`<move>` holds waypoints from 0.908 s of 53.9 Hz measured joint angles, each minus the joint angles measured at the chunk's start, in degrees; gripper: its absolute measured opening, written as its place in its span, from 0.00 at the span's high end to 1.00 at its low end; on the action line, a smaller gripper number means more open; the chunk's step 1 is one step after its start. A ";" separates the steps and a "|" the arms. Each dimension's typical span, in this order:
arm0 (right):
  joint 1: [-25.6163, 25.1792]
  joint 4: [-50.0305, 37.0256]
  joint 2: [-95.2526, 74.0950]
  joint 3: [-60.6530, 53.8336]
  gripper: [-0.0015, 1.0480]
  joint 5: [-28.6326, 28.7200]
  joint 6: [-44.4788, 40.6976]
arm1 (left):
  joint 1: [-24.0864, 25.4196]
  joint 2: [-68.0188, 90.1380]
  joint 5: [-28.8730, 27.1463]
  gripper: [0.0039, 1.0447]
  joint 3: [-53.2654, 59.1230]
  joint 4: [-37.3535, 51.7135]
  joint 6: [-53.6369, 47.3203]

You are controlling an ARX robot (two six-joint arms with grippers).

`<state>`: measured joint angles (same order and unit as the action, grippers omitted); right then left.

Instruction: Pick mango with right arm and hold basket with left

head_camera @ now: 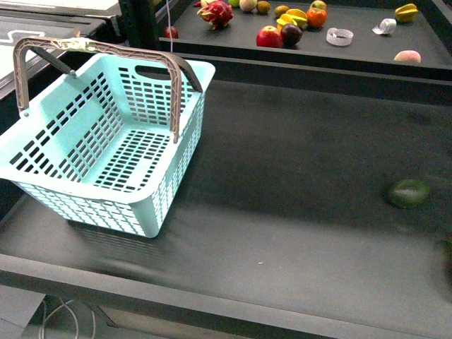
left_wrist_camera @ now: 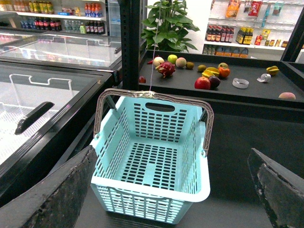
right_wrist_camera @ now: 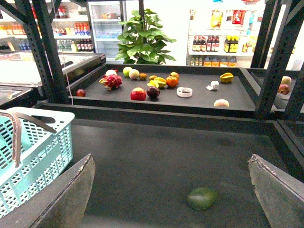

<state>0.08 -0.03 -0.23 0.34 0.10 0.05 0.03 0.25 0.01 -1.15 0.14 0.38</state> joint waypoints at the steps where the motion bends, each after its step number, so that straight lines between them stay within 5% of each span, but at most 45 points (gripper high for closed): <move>1: 0.00 0.00 0.00 0.00 0.08 0.00 0.00 | 0.00 0.00 0.00 0.08 0.00 0.00 0.00; 32: 0.00 0.00 0.00 0.00 0.08 0.00 0.00 | 0.00 0.00 0.00 0.08 0.00 0.00 0.00; 41: -0.04 0.00 0.00 0.00 0.08 0.02 0.00 | -10.80 19.78 -38.49 0.08 -1.79 10.16 15.91; 43: -0.04 0.00 0.00 0.00 0.08 0.00 0.00 | -11.21 25.40 -42.12 0.08 -2.89 13.70 19.58; 49: -0.04 0.00 0.00 0.00 0.08 0.02 0.00 | -11.87 43.08 -40.19 0.08 -7.85 25.33 27.04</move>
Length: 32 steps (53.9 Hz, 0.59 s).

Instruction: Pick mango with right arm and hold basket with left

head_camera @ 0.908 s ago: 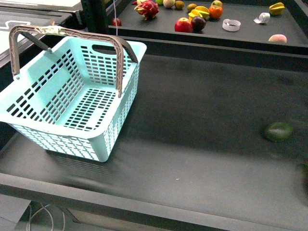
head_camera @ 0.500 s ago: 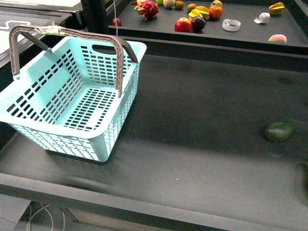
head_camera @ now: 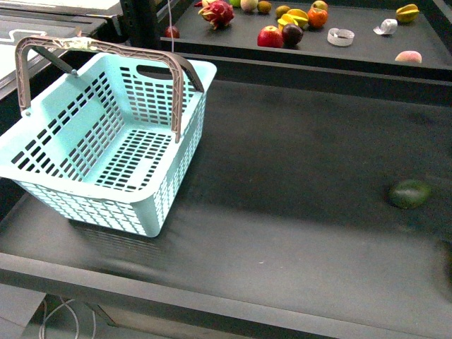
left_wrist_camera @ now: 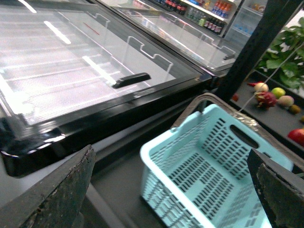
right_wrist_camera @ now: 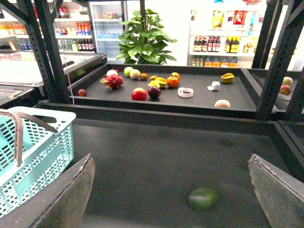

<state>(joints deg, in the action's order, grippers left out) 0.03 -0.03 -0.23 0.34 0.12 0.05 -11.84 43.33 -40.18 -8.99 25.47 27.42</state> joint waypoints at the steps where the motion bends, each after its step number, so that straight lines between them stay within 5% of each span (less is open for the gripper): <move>1: 0.00 0.00 0.00 0.00 0.08 0.00 0.00 | -0.15 3.10 0.37 0.08 -1.11 1.31 0.87; 13: 0.00 0.00 0.00 0.00 0.08 0.00 0.00 | -2.23 36.24 8.48 0.08 -16.96 11.89 12.55; 32: 0.00 0.00 0.00 0.00 0.08 -0.02 0.00 | -3.54 64.57 17.33 0.08 -41.05 8.87 29.81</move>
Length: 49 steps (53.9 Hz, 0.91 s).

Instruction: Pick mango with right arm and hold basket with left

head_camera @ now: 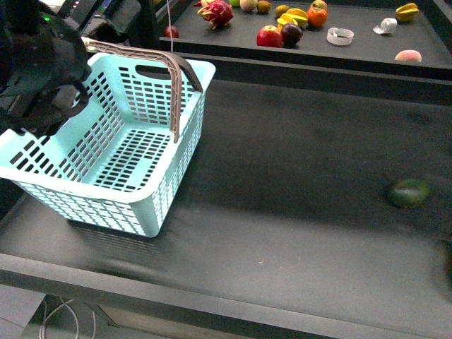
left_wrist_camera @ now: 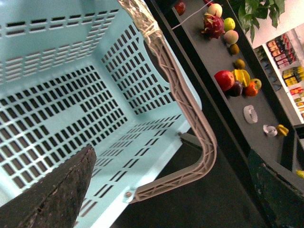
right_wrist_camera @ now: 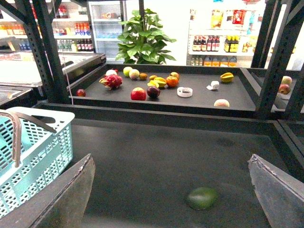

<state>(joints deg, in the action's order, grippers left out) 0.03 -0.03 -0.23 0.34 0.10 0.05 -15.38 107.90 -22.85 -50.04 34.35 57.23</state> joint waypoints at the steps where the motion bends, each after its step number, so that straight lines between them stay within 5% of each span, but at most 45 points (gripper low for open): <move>1: 0.00 0.00 0.00 0.00 0.08 0.00 0.00 | 0.00 0.72 0.20 0.08 -1.05 -0.20 0.85; 18: 0.00 0.00 0.00 0.00 0.08 0.00 0.00 | 1.07 13.31 2.58 0.08 -17.73 -4.79 9.99; 43: 0.00 0.00 0.00 0.00 0.08 0.00 0.00 | 3.48 28.74 5.14 0.08 -38.73 -14.05 9.62; 49: 0.00 0.00 0.00 0.00 0.08 0.02 0.00 | 4.35 30.75 5.55 0.30 -43.19 -15.82 8.57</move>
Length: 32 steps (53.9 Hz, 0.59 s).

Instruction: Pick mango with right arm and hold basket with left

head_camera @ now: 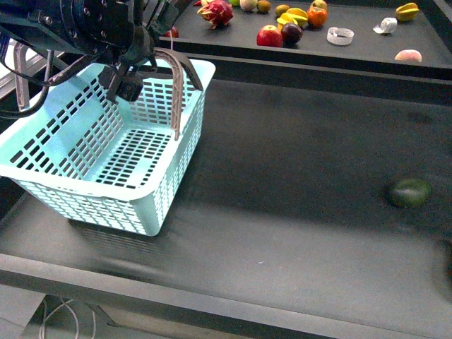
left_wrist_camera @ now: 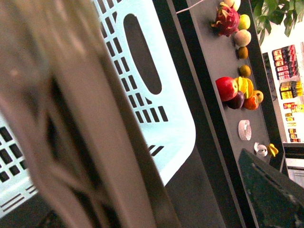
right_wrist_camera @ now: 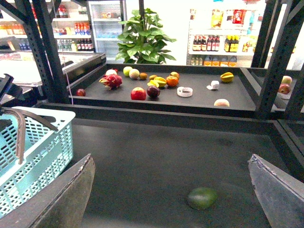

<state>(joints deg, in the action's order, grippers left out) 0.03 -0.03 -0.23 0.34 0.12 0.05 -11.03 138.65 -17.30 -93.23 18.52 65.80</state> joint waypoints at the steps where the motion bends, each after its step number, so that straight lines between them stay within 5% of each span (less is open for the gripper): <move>1: 0.00 0.00 0.00 0.00 0.08 0.00 0.00 | 0.09 0.00 0.00 0.33 -0.04 0.02 -0.02; 21: 0.00 0.00 0.00 0.00 0.08 0.00 0.00 | 1.14 0.46 2.21 0.95 0.07 0.24 3.34; 32: 0.00 0.00 0.00 0.00 0.08 -0.02 0.00 | 1.25 -2.56 1.70 0.95 6.14 3.78 0.57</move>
<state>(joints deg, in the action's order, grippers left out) 0.03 -0.03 -0.23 0.34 0.10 0.05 -9.78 136.09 -15.59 -87.09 22.30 66.37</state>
